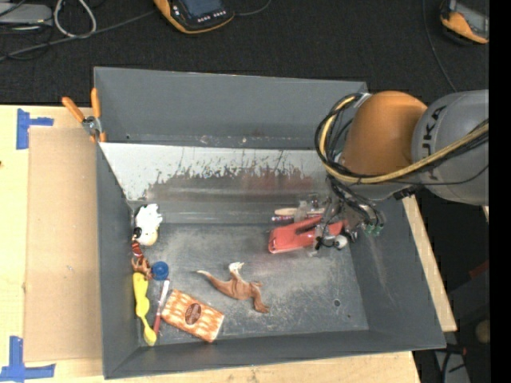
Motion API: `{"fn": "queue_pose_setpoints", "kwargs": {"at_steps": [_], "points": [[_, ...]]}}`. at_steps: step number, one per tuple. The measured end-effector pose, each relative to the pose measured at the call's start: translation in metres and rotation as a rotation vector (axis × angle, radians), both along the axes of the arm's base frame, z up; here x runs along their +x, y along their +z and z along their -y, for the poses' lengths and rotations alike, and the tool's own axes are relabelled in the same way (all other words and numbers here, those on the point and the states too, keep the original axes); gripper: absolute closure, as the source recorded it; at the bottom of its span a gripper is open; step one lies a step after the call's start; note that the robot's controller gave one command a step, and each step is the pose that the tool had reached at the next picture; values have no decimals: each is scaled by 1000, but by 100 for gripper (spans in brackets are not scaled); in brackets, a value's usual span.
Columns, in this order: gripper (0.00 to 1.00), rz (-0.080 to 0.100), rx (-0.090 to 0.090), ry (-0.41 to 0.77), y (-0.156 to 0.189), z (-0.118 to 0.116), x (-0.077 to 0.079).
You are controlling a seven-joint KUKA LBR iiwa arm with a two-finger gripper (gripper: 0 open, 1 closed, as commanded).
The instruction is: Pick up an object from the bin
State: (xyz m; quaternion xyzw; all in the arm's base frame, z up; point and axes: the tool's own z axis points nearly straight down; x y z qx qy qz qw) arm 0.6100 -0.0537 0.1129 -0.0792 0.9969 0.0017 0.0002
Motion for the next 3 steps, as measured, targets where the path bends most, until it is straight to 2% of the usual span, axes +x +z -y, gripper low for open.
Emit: {"fn": "queue_pose_setpoints", "kwargs": {"at_steps": [1, 2, 3], "points": [[100, -1, 0, 1, 12, -1, 0], [100, -7, 1, 1, 38, -1, -2], [100, -5, 1, 1, 72, -2, -1]]}}
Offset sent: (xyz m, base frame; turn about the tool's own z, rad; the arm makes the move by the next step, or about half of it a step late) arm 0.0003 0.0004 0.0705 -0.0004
